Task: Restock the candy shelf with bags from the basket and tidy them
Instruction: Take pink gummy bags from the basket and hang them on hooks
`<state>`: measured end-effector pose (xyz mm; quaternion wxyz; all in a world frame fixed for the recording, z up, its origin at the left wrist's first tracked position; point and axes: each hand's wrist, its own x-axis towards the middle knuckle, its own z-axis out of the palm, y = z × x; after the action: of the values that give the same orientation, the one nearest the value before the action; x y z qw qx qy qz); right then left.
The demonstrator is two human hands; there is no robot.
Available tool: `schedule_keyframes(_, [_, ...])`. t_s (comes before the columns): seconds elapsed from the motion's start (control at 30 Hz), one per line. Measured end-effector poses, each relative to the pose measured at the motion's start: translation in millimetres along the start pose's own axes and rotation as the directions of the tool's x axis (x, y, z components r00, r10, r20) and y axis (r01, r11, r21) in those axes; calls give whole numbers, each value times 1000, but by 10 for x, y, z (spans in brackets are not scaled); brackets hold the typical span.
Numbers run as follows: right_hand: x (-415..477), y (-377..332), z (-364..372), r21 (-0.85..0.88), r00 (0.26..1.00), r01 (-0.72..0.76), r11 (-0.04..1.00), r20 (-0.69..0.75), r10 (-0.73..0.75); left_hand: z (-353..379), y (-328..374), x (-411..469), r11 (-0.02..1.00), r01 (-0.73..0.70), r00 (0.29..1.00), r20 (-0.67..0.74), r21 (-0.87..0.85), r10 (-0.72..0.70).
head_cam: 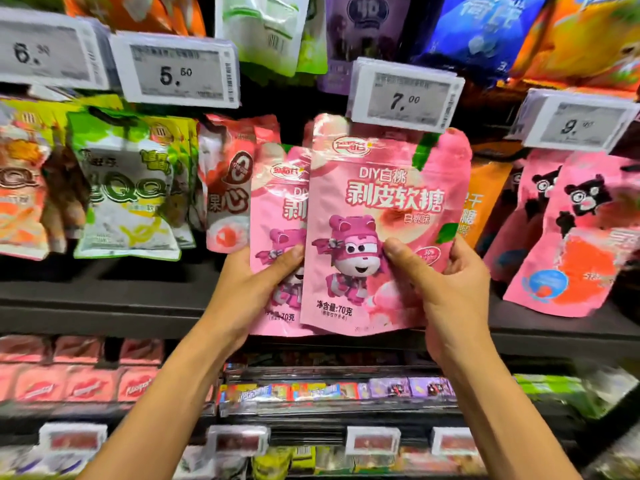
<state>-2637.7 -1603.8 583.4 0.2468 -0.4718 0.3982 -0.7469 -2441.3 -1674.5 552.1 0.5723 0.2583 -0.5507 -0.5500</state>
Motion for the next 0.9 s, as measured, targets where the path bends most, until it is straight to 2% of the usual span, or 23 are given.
schedule_keyframes(0.23, [12, -13, 85, -34, 998, -61, 998, 9, 62, -95, 67, -14, 999, -12, 1000, -9, 41, 12])
schedule_keyframes(0.5, [47, -41, 77, 32, 993, -115, 993, -18, 116, -128, 41, -12, 1000, 4, 1000, -25, 18, -3])
schedule_keyframes(0.9, [145, -189, 94, 60, 979, -198, 978, 62, 195, -62, -15, 5, 1000, -6, 1000, -29, -9, 6])
